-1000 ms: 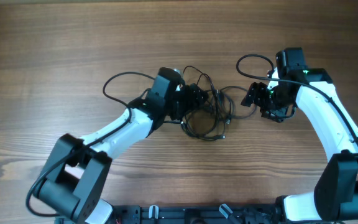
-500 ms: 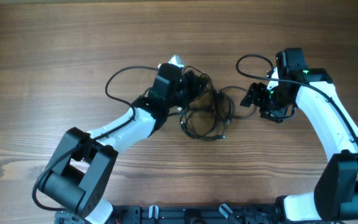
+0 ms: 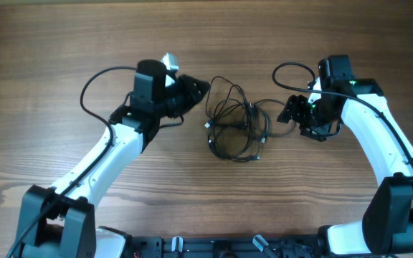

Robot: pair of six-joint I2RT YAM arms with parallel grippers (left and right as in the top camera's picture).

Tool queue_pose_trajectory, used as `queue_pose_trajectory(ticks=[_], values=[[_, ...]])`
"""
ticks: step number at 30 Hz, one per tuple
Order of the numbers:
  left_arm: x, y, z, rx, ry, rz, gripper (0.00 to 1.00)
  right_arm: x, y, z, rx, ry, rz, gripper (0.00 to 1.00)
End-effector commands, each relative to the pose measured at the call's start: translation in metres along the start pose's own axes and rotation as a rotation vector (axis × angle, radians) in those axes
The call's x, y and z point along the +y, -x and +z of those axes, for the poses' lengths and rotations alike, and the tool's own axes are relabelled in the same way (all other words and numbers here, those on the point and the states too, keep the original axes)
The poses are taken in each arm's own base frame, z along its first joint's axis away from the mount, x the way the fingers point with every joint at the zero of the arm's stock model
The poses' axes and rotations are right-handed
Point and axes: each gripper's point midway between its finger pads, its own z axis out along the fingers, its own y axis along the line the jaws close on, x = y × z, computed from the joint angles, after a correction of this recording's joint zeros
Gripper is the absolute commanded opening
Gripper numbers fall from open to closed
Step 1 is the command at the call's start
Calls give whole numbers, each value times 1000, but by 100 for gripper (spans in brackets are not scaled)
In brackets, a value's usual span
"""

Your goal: Untangle cables

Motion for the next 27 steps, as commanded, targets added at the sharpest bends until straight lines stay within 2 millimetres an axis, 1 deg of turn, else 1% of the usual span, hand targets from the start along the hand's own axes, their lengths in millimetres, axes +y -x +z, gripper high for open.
queue_pose_trajectory(ticks=[1,3,5,9,11,16,20,21,23,26,27], values=[[19,-19,10,70,59,349,49,10,5,-11,-31,34,-36,77],[22,-27,14,102,63,465,58,10,4,-11,-30,33,-36,77],[23,-35,19,128,59,568,62,9,4,-11,-28,32,-35,77],[27,-50,33,176,48,708,65,9,3,-11,-25,31,-34,77],[32,-59,46,198,45,764,65,9,3,-11,-24,30,-33,77],[52,-57,67,173,120,791,65,9,2,-11,-21,29,-32,77],[63,-50,78,138,168,803,63,9,2,-11,-21,29,-32,77],[64,-50,80,135,167,805,61,9,2,-11,-21,29,-32,77],[64,-49,81,131,163,807,55,9,2,-11,-21,29,-32,77],[63,-50,81,132,159,804,33,9,2,-11,-21,29,-32,77],[63,-50,81,133,158,804,27,9,2,-11,-22,29,-32,77]])
